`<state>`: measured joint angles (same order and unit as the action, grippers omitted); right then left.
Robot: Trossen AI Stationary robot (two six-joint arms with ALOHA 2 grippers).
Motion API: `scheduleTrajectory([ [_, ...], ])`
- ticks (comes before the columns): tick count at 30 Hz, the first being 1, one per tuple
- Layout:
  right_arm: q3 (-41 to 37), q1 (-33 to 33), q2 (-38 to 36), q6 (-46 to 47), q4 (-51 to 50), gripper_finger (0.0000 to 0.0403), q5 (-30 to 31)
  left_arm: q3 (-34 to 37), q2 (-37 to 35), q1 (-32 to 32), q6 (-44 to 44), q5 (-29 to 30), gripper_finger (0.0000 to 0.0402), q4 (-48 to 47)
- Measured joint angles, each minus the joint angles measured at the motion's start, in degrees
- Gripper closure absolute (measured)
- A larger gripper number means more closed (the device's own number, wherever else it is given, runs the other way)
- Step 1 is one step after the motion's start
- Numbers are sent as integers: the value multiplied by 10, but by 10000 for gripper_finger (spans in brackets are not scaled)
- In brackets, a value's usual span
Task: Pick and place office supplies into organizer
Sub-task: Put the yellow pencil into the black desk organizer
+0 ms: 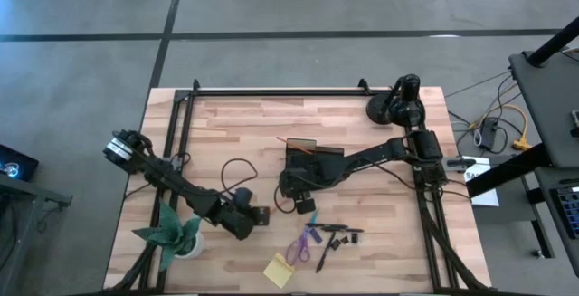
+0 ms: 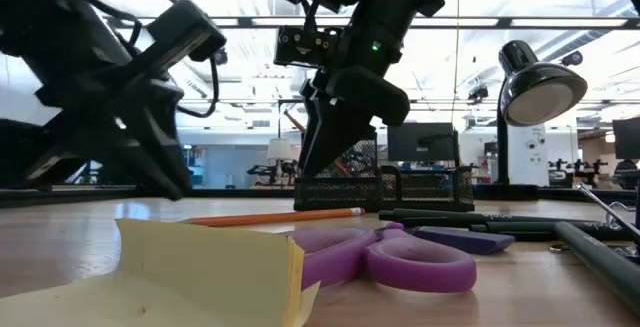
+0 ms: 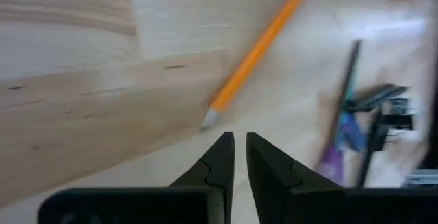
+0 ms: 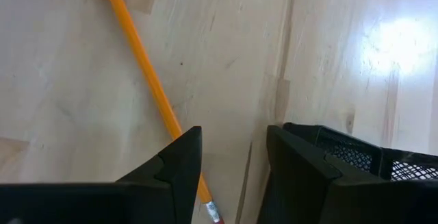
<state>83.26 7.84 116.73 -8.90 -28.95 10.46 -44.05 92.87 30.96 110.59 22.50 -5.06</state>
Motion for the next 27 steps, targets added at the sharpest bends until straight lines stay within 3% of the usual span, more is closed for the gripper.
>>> scheduleTrajectory([
  [19, 0, 0, 0, -4, -3, 248, 0, 1, 42, -4, -15, 8, 378, 4],
  [24, 0, 0, -2, -27, -76, 248, 0, -3, 41, -6, -26, 12, 378, 6],
  [27, 0, 0, -5, -27, -112, 250, -15, -24, 42, -6, -75, 15, 378, 14],
])
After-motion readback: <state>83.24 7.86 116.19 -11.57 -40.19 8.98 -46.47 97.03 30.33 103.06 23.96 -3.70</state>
